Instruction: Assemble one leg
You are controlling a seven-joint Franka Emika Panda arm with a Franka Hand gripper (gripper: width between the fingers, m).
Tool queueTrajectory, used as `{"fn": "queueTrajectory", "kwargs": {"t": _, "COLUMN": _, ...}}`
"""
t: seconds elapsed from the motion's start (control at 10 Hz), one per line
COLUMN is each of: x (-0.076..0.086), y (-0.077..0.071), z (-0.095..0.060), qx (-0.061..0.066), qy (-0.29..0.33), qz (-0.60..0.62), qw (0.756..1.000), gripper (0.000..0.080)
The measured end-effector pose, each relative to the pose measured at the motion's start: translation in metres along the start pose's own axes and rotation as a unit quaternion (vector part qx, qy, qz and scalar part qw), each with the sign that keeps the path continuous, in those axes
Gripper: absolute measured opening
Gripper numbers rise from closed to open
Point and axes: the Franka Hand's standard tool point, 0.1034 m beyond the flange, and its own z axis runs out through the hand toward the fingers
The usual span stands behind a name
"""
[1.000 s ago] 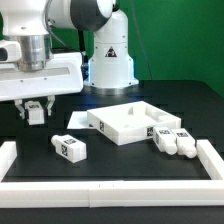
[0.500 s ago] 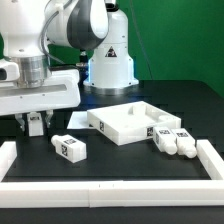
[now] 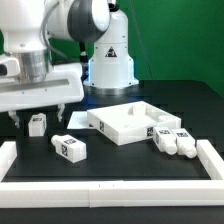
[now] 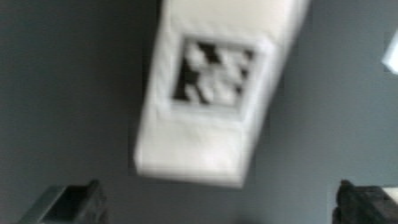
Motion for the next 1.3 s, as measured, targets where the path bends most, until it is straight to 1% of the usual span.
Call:
{"fn": "queueTrajectory", "kwargs": {"t": 0.1, "x": 0.013, "y": -0.013, "z": -0.014, "qx": 0.002, "qy": 0.005, "qz": 0.008, "qw": 1.000, "gripper": 0.0648}}
{"fn": "queueTrajectory", "kwargs": {"t": 0.2, "x": 0.026, "y": -0.030, "z": -0.024, "qx": 0.006, "qy": 0.007, "qz": 0.029, "qw": 1.000, "gripper": 0.0648}}
{"fn": "queueTrajectory", "kwargs": {"t": 0.3, "x": 0.042, "y": -0.053, "z": -0.032, "qx": 0.006, "qy": 0.015, "qz": 0.028, "qw": 0.999, "gripper": 0.0649}}
{"fn": "queueTrajectory", "kwargs": {"t": 0.4, "x": 0.056, "y": -0.077, "z": -0.033, "qx": 0.005, "qy": 0.021, "qz": 0.025, "qw": 0.999, "gripper": 0.0649}}
{"fn": "queueTrajectory", "kwargs": {"t": 0.5, "x": 0.070, "y": -0.104, "z": -0.034, "qx": 0.006, "qy": 0.024, "qz": 0.040, "qw": 0.999, "gripper": 0.0649}}
{"fn": "queueTrajectory", "kwargs": {"t": 0.6, "x": 0.082, "y": -0.129, "z": -0.034, "qx": 0.009, "qy": 0.024, "qz": 0.059, "qw": 0.998, "gripper": 0.0649}}
{"fn": "queueTrajectory", "kwargs": {"t": 0.7, "x": 0.082, "y": -0.134, "z": -0.031, "qx": 0.007, "qy": 0.027, "qz": 0.055, "qw": 0.998, "gripper": 0.0649}}
{"fn": "queueTrajectory", "kwargs": {"t": 0.8, "x": 0.080, "y": -0.132, "z": -0.031, "qx": 0.007, "qy": 0.025, "qz": 0.058, "qw": 0.998, "gripper": 0.0649}}
{"fn": "queueTrajectory", "kwargs": {"t": 1.0, "x": 0.080, "y": -0.132, "z": -0.031, "qx": 0.007, "qy": 0.025, "qz": 0.057, "qw": 0.998, "gripper": 0.0649}}
{"fn": "queueTrajectory", "kwargs": {"t": 1.1, "x": 0.082, "y": -0.135, "z": -0.032, "qx": 0.003, "qy": 0.031, "qz": 0.055, "qw": 0.998, "gripper": 0.0649}}
{"fn": "queueTrajectory", "kwargs": {"t": 1.2, "x": 0.086, "y": -0.152, "z": -0.036, "qx": -0.023, "qy": 0.067, "qz": 0.035, "qw": 0.997, "gripper": 0.0649}}
{"fn": "queueTrajectory", "kwargs": {"t": 1.3, "x": 0.087, "y": -0.177, "z": -0.032, "qx": -0.024, "qy": 0.067, "qz": 0.030, "qw": 0.997, "gripper": 0.0649}}
